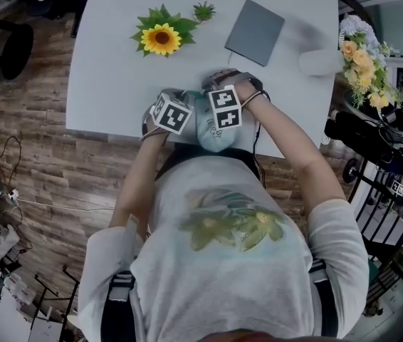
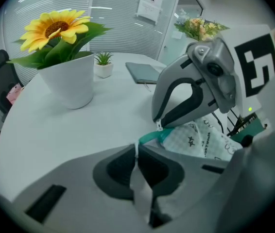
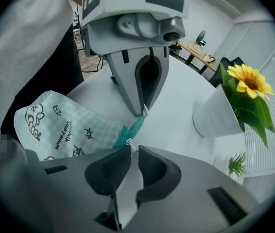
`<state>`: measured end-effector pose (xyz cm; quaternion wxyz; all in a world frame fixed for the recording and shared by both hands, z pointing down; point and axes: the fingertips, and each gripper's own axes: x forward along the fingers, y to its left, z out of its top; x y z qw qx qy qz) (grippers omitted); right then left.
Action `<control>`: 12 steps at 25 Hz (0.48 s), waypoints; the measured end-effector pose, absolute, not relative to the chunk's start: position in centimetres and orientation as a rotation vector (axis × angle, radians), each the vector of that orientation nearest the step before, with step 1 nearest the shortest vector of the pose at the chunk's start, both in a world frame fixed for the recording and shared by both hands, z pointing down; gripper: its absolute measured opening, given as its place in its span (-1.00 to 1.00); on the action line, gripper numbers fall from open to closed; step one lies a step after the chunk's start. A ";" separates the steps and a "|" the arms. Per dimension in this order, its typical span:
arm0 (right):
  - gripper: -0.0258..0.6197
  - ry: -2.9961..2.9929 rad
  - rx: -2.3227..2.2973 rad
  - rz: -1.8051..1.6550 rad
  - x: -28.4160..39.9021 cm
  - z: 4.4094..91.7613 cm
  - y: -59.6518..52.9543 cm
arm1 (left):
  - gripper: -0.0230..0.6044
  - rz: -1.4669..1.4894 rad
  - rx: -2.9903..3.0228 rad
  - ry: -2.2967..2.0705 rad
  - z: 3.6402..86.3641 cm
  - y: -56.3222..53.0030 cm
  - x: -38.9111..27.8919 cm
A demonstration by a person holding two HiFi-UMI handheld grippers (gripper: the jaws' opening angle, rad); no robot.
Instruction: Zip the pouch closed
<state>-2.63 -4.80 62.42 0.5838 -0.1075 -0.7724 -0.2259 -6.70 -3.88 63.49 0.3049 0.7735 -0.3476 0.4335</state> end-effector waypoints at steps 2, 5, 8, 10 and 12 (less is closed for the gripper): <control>-0.75 -1.779 -0.278 -0.560 -2.7 62.7 -4.8 | -0.85 1.149 2.047 -0.919 63.6 -3.9 -6.7; -0.80 -1.751 -0.326 -0.598 -2.5 62.9 -4.5 | -0.85 1.152 2.045 -0.915 63.6 -3.8 -6.6; -0.85 -1.736 -0.356 -0.611 -2.3 63.0 -4.1 | -0.85 1.153 2.045 -0.914 63.5 -3.8 -6.6; -0.85 -1.740 -0.353 -0.598 -2.3 63.1 -4.0 | -0.85 1.153 2.045 -0.913 63.5 -3.8 -6.6; -0.85 -1.749 -0.340 -0.579 -2.3 63.0 -4.1 | -0.85 1.153 2.047 -0.911 63.5 -3.9 -6.6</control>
